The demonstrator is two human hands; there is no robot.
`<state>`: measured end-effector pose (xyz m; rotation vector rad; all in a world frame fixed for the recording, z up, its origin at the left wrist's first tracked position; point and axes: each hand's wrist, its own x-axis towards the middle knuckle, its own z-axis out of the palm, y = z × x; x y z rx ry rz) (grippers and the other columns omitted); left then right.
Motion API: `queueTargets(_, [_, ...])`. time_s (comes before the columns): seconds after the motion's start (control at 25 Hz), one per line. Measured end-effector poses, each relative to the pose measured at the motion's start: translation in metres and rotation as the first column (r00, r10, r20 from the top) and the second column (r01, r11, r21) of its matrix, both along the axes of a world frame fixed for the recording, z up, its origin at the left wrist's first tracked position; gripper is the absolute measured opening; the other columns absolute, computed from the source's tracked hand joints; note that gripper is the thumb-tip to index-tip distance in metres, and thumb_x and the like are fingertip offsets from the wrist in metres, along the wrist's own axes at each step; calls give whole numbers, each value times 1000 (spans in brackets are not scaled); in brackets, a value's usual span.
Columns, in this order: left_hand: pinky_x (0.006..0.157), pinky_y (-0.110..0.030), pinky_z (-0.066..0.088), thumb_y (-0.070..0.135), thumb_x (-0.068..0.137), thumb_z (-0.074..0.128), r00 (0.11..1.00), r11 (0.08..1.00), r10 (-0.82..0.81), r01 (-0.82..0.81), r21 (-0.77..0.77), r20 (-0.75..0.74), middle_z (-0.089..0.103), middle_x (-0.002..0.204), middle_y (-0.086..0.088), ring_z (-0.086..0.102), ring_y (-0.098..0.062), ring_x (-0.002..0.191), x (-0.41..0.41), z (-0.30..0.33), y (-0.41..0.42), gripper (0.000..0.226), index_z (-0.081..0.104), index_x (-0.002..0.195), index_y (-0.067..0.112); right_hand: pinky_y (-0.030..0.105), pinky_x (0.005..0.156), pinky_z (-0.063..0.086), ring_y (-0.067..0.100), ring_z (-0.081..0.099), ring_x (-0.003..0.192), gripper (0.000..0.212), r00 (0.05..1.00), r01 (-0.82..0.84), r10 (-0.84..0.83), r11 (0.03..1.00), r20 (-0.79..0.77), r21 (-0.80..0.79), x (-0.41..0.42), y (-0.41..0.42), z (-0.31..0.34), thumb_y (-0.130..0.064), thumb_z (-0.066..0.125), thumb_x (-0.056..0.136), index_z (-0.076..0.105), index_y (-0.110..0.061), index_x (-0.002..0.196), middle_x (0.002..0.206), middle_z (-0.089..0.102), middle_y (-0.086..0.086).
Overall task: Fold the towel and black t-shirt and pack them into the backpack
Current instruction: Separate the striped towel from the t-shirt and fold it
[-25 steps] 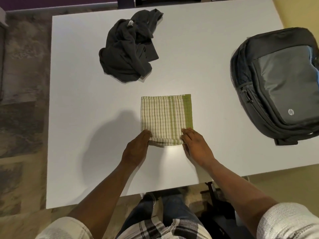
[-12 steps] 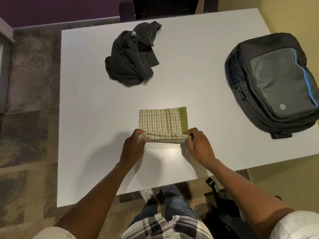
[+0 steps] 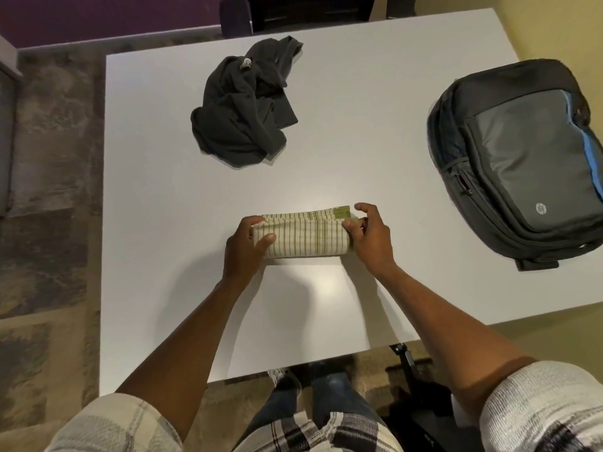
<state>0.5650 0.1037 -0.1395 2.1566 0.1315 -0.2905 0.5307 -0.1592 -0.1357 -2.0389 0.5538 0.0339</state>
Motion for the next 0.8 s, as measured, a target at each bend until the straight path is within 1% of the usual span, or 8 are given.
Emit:
queueTargets(0.16, [65, -19, 42, 22, 100, 57, 991, 989, 136, -135, 65, -2, 67, 103, -3, 63, -24, 97, 21, -9, -10, 21, 62, 113, 7, 35, 76, 51, 23, 63, 85, 34, 999, -33, 32, 998, -19, -61, 31, -3, -8, -27, 56, 99, 52, -17, 131, 86, 63, 0])
queueTargets(0.28, [63, -12, 40, 21, 101, 55, 980, 977, 196, -192, 93, -43, 69, 108, -9, 61, -20, 94, 35, -17, -15, 20, 62, 112, 5, 35, 79, 50, 22, 64, 90, 33, 997, -70, 66, 993, -45, -98, 51, -8, -16, -29, 53, 100, 51, -17, 131, 90, 63, -4])
queueTargets(0.44, [61, -12, 39, 20, 100, 54, 961, 962, 266, -260, 80, -76, 64, 101, -1, 64, -23, 97, 44, -19, -25, 18, 61, 112, 7, 36, 82, 52, 17, 61, 88, 33, 997, -47, 41, 994, -60, -100, 68, -11, -25, -29, 55, 99, 52, -17, 129, 92, 61, -11])
queueTargets(0.52, [68, -12, 44, 18, 99, 55, 956, 954, 286, -278, 110, -61, 64, 107, -3, 64, -25, 103, 43, -16, -31, 21, 58, 118, 10, 40, 88, 52, 16, 62, 93, 35, 999, -9, 6, 997, -33, -75, 73, -12, -27, -25, 56, 98, 52, -16, 131, 99, 65, -7])
queueTargets(0.56, [79, -16, 48, 16, 98, 57, 962, 945, 271, -269, 185, 12, 64, 117, -5, 62, -26, 110, 42, -15, -34, 28, 56, 125, 11, 41, 93, 51, 18, 62, 100, 37, 1000, 4, -4, 994, -2, -110, 74, -12, -26, -23, 56, 97, 51, -14, 133, 109, 66, -2])
queueTargets(0.68, [114, -45, 34, 16, 93, 60, 971, 893, -14, -95, 439, 239, 44, 151, -11, 38, -29, 142, 28, -18, -53, 57, 41, 146, 13, 40, 107, 40, 29, 53, 124, 44, 974, -42, 116, 938, 197, -344, 68, 0, -21, -18, 53, 97, 50, -5, 139, 138, 56, 11])
queueTargets(0.76, [123, -53, 17, 27, 99, 52, 915, 786, -350, 172, 594, 200, 19, 165, -12, 14, -30, 154, 12, -30, -71, 66, 25, 157, 11, 41, 117, 32, 32, 45, 138, 48, 898, -210, 335, 895, 284, -393, 49, 25, -24, -15, 54, 97, 48, -1, 143, 149, 48, 18])
queueTargets(0.8, [123, -56, 13, 32, 101, 50, 876, 715, -460, 267, 646, 147, 10, 167, -12, 6, -30, 155, 2, -40, -77, 69, 18, 159, 12, 43, 120, 28, 31, 39, 144, 51, 846, -350, 471, 844, 249, -407, 36, 36, -31, -16, 54, 99, 45, -1, 147, 154, 42, 18])
